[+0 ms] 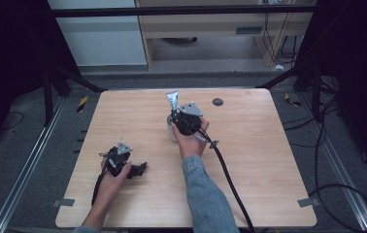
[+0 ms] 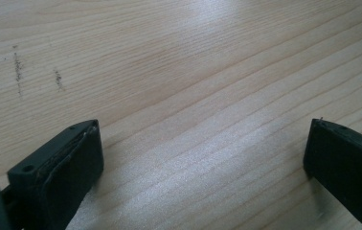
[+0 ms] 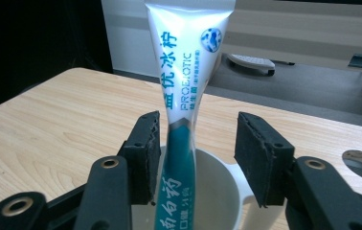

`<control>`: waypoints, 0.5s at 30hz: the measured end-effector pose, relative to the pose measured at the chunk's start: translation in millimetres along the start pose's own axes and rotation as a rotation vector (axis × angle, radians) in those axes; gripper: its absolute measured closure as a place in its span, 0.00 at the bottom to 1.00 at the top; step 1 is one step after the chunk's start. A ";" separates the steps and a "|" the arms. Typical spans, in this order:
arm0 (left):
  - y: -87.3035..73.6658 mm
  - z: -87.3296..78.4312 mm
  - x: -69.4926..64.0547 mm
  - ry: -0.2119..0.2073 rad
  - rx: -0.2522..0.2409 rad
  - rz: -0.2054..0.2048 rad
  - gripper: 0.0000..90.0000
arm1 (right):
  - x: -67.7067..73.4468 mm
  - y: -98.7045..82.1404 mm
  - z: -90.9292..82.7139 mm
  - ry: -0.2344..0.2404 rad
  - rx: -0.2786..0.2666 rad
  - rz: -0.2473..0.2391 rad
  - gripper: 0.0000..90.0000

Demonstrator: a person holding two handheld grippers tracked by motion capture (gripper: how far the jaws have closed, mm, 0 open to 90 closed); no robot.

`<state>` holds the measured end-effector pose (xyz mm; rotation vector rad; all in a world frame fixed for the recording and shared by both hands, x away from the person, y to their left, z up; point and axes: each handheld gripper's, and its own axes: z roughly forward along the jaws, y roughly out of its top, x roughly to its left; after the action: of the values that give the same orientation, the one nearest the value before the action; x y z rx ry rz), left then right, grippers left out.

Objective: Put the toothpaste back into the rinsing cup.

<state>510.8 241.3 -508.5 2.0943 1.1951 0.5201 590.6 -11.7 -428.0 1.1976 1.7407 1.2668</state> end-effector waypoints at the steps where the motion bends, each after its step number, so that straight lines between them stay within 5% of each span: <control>1: 0.0 0.0 0.0 0.000 0.000 0.000 0.00 | -0.7 0.9 -1.0 0.002 0.003 -0.004 0.55; 15: 0.0 0.1 0.0 0.000 -0.001 0.000 0.00 | -12.9 15.5 -17.1 0.057 0.108 -0.033 0.38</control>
<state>510.8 241.3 -508.5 2.0934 1.1952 0.5203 584.4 -27.9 -408.0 1.1987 1.8833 1.2116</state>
